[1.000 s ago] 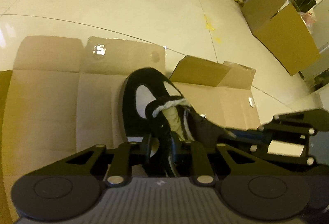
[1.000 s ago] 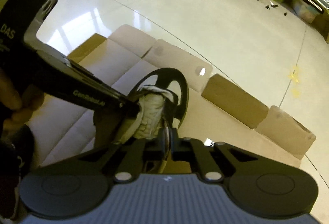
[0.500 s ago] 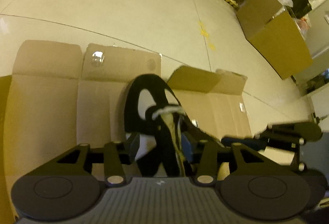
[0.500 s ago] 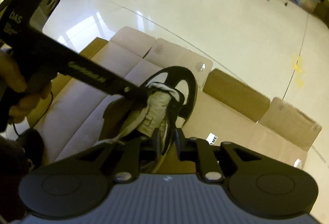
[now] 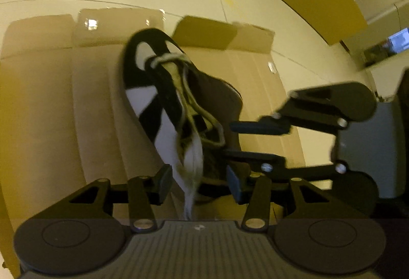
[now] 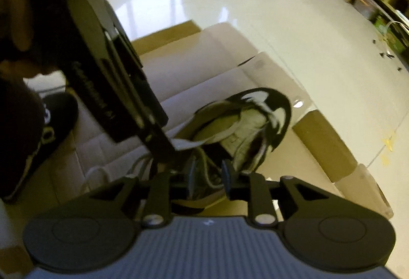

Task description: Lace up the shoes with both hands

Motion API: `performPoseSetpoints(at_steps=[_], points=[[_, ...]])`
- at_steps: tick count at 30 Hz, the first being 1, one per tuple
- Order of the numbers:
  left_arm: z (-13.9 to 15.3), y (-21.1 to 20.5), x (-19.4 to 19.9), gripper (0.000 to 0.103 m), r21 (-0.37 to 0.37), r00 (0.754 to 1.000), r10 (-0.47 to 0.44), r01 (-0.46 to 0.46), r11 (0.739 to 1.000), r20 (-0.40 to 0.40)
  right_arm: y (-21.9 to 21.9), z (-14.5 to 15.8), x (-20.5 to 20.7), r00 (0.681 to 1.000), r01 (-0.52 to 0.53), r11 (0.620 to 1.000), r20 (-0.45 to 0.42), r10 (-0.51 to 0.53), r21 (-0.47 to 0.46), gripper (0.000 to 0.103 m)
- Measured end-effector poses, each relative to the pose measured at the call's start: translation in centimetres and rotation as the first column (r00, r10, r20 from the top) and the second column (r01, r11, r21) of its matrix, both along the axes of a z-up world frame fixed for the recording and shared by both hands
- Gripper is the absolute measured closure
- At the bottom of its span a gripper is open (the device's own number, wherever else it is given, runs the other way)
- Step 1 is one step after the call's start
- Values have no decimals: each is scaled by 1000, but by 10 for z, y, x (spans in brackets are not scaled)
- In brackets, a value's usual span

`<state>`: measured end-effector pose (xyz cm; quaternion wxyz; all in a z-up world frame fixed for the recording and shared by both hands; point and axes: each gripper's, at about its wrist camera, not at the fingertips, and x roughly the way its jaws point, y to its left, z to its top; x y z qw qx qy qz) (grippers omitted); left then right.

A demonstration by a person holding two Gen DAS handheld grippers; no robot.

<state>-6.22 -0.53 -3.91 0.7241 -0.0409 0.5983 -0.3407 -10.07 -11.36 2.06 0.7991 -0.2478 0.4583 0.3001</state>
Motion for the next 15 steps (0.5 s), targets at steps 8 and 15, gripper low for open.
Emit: performPoseSetpoints(at_steps=[8,15], points=[[-12,3,3,61,-29,999,-1,0,1000,-48,7,-32,13,997,-55,998,-49,54,-30,81],[-18,12,9,62,-57,995,34,-40,998,-99,-5,-45,27,986,-47,990,-150,67,134,101]])
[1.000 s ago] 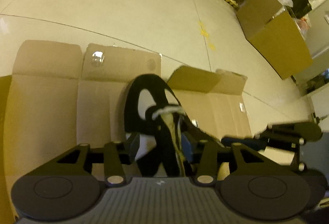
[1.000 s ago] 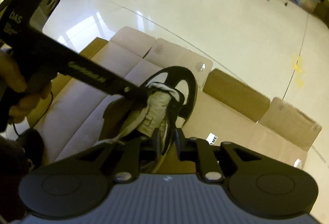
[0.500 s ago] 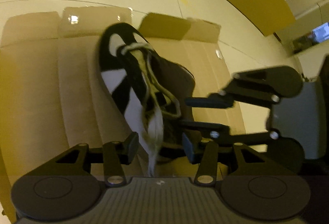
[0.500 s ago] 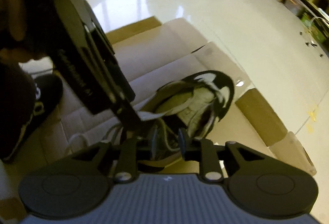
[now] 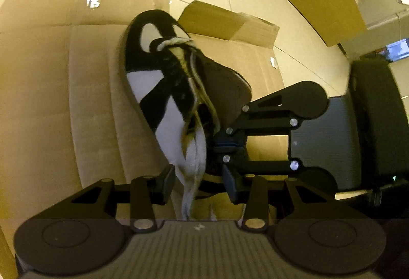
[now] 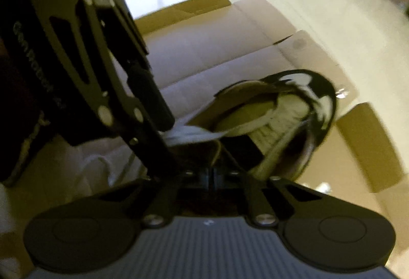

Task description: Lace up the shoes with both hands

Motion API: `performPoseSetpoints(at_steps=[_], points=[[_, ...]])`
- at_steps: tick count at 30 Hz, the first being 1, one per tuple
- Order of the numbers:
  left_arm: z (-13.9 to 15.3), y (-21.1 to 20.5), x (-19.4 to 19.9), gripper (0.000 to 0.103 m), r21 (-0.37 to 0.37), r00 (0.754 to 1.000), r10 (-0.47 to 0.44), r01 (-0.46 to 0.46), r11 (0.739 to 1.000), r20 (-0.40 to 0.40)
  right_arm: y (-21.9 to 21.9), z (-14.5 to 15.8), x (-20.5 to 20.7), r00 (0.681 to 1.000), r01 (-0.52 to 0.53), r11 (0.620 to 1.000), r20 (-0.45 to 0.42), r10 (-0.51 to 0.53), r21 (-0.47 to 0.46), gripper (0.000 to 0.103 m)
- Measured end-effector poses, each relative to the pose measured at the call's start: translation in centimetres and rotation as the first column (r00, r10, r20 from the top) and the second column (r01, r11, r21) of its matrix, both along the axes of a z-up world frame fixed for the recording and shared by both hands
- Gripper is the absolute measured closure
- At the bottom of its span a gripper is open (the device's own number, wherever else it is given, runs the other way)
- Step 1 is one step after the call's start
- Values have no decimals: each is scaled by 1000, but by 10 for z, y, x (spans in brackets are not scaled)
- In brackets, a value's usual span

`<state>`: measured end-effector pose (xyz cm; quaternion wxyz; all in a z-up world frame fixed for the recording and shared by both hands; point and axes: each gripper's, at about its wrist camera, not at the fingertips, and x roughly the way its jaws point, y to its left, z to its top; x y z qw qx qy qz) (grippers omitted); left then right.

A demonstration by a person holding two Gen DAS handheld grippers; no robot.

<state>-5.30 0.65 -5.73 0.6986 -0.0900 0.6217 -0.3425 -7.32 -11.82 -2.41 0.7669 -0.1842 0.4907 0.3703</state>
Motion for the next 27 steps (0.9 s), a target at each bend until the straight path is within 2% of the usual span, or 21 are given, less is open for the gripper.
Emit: performPoseSetpoints(at_steps=[3,5,8,12,15,17,21,27], points=[[1,-2,-2,63,-21,1000,-19,18,1000,-4,-13,6,3,998,54,995,-31,-52,88,101],[6,-5,-5,64,-22,999,-43,43,999,10,-24,27,1,992,111,975,-78,-98,194,100],[12,-6,-7,64,-31,997,-68,68,997,22,-34,47,-6,992,112,969,-80,-96,221,100],[22,-3,-12,64,-41,996,-84,85,996,42,-52,61,-13,990,123,970,-87,-107,209,100],[23,3,-9,64,-45,999,-40,41,998,36,-66,69,-20,993,105,977,-78,-92,187,100],[19,8,-3,64,-54,1000,22,-22,998,7,-72,74,-27,996,84,987,-13,-83,139,100],[13,12,7,64,-92,993,108,-112,989,-56,-82,76,-34,995,101,984,-2,-102,145,100],[1,-2,17,68,-109,979,154,-169,980,-134,-88,72,-39,993,120,983,-12,-119,142,100]])
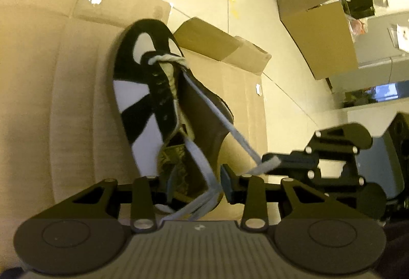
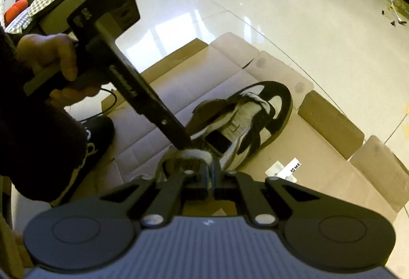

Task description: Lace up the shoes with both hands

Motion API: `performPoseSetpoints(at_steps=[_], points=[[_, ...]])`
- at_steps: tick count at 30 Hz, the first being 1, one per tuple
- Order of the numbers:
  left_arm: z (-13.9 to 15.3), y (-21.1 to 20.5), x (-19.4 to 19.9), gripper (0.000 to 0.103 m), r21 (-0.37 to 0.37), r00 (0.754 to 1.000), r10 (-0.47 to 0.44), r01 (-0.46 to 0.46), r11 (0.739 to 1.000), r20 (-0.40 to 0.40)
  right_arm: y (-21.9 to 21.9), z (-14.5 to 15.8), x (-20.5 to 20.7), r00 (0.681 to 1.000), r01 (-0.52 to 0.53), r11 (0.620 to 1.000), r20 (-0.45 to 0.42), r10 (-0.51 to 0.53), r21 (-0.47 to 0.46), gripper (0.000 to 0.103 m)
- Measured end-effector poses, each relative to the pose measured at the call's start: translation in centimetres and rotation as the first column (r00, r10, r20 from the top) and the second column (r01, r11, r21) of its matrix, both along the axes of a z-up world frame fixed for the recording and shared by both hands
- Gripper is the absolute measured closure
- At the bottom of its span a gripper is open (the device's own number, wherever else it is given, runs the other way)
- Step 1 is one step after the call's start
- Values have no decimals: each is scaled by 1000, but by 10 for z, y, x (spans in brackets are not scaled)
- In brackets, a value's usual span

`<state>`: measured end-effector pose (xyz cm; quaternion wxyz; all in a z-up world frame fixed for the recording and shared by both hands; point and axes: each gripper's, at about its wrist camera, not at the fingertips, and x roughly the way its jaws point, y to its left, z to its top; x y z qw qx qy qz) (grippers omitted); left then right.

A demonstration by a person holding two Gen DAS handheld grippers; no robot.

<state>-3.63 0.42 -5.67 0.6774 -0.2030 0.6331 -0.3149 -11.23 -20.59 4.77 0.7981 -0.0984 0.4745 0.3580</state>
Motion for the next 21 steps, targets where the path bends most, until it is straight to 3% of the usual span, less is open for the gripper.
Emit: performPoseSetpoints(at_steps=[2,5,9,15,18,21], points=[[-10,-2,3,75,-10,998,45,-46,999,-42,-1,0,-1,1000,5,1000,2,-5,3,100],[-25,-3,4,97,-32,987,119,-123,992,-104,-2,1,-2,1000,16,1000,7,-16,3,100],[-29,4,4,99,-83,971,194,-207,975,-142,-5,0,-5,996,76,997,46,-75,-23,100],[-2,24,9,100,-173,972,229,-235,956,-54,-23,8,-5,968,226,974,116,-223,-15,101],[7,29,10,100,-120,975,223,-222,968,2,-31,10,-2,948,291,955,151,-280,-54,101],[15,31,9,100,-59,980,194,-191,980,43,-41,3,5,923,370,916,173,-344,-155,101]])
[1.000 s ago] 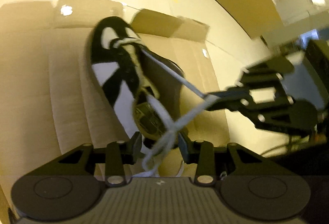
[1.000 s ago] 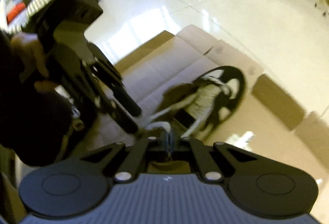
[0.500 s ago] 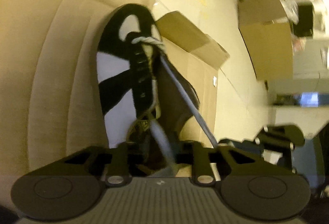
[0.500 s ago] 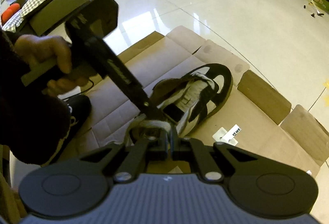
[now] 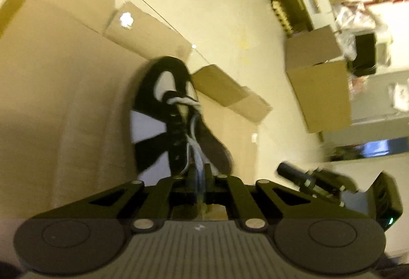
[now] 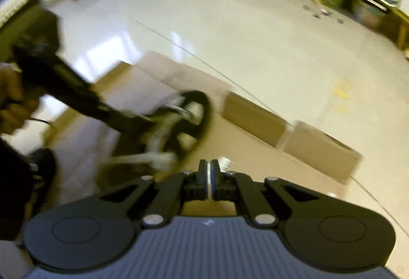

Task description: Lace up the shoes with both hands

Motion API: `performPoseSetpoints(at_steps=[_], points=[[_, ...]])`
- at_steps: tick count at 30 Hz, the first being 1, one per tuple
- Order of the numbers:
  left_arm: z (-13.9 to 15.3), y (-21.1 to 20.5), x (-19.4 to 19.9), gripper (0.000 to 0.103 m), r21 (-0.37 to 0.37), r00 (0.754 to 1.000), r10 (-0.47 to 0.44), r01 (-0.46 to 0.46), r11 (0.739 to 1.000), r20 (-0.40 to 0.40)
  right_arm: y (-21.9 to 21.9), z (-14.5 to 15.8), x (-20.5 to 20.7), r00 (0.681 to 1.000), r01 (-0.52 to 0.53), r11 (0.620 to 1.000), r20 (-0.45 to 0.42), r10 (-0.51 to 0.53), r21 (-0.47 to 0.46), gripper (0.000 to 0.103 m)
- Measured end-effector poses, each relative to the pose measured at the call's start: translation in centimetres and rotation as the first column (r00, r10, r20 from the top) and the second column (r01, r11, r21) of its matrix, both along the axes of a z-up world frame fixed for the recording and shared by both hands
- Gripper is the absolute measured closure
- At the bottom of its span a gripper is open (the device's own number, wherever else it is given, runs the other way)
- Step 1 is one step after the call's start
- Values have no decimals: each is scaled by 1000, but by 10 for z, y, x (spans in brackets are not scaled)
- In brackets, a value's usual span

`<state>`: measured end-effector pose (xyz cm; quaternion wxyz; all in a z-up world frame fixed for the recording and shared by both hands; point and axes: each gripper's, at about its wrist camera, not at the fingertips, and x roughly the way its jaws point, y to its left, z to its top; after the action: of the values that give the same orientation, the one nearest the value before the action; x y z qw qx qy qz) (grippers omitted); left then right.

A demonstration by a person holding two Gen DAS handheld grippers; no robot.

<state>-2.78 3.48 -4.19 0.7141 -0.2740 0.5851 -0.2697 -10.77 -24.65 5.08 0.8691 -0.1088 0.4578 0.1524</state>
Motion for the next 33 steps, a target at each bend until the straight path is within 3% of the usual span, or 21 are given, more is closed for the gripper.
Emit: performPoseSetpoints(at_steps=[2,4,6,10,12,13,14,15,19,22,25,26,27,29,30,32,33], points=[[5,-2,-2,100,27,999,-40,40,999,7,-5,-6,1,1000,21,999,-17,-22,-27,99],[6,-1,-5,100,45,998,-59,59,997,10,-3,-6,-3,999,-10,1000,-30,10,2,96],[6,3,-8,100,62,998,-57,56,997,10,10,-2,-14,992,-120,991,-22,122,54,93],[2,5,-8,100,83,999,-42,41,996,12,36,2,-33,958,-285,958,32,284,42,84],[3,5,-9,100,86,999,-48,47,995,16,54,-2,-46,923,-376,926,78,378,-36,69],[3,5,-9,100,87,999,-51,49,995,19,60,-4,-50,910,-400,914,90,405,-66,67],[3,5,-9,100,90,998,-54,51,995,22,69,-11,-58,874,-450,879,126,470,-157,66],[3,6,-9,100,91,998,-55,53,994,23,72,-12,-58,869,-455,874,129,478,-170,66],[1,11,-9,100,90,999,-45,43,995,16,85,-41,-66,790,-500,775,164,591,-386,69],[0,12,-9,100,98,999,-37,35,995,19,93,-56,-65,733,-522,722,193,652,-454,70],[1,12,-9,100,141,999,-25,19,990,42,101,-71,-68,673,-484,693,279,685,-534,83],[2,12,-10,100,170,998,-18,7,985,61,102,-76,-68,655,-432,709,346,672,-558,98],[3,12,-10,100,192,997,-12,-3,981,77,101,-76,-68,652,-408,721,375,659,-559,100],[4,13,-10,100,249,993,-1,-28,968,116,98,-68,-61,652,-295,801,503,567,-521,101],[4,14,-10,100,269,992,5,-39,962,128,96,-64,-59,652,-266,821,532,539,-505,101],[6,16,-10,99,304,988,15,-62,951,153,88,-40,-49,634,-123,902,666,393,-415,101],[8,16,-10,99,312,986,18,-70,948,164,86,-38,-48,633,-115,905,672,384,-409,101]])
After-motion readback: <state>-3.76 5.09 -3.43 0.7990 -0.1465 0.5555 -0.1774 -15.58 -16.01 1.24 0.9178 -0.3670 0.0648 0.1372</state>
